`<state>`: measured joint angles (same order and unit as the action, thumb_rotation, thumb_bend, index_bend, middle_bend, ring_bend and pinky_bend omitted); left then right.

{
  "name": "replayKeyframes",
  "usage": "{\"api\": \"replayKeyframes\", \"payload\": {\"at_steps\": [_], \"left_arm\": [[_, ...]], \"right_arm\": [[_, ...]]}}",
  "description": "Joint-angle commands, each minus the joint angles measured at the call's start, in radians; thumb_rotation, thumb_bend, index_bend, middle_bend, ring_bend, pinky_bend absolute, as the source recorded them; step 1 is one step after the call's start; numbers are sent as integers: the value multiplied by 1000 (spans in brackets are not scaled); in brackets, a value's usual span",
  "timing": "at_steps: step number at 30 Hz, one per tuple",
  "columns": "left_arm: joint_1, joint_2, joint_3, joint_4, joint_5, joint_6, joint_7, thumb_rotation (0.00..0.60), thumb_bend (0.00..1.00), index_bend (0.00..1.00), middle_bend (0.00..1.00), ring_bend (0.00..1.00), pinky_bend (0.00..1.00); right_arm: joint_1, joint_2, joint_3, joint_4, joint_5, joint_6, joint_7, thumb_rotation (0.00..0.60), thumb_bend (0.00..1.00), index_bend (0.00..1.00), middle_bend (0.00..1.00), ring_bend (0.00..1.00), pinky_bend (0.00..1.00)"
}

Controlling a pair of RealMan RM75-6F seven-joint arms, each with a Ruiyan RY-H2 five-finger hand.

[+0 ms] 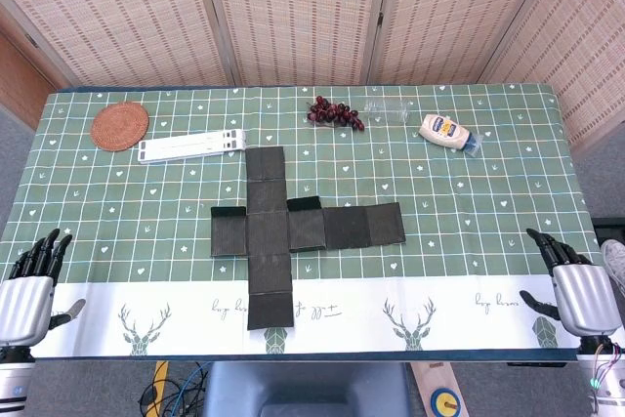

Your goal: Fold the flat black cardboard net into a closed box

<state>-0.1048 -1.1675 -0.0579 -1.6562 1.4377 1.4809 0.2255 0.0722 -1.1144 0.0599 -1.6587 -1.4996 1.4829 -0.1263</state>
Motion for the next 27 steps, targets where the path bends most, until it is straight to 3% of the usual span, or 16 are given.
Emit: {"api": "replayKeyframes", "payload": {"at_steps": [1,13,18,27], "left_arm": [[0,-2,1,3,1,0,-4,600,107,41,0,71,147],[-13,-11,-5,15,11,-9,-9,600,107,41,0,71,147],[-23,-14,-7,19,15,-19,-12,600,107,41,0,71,147],[-35,-20,-9,29,28,-27,-21,600,107,55,6,72,147]], "right_arm": [[0,0,0,-1,-3,1,-1,600,146,101,206,311,481],[24,9,12,-20,-12,-17,-14,600,145,101,206,315,481],[70,22,32,-52,-6,-70,-49,600,145,101,206,391,491],[186,43,75,-103,53,-230,-110,600,146,101,206,626,745]]}}
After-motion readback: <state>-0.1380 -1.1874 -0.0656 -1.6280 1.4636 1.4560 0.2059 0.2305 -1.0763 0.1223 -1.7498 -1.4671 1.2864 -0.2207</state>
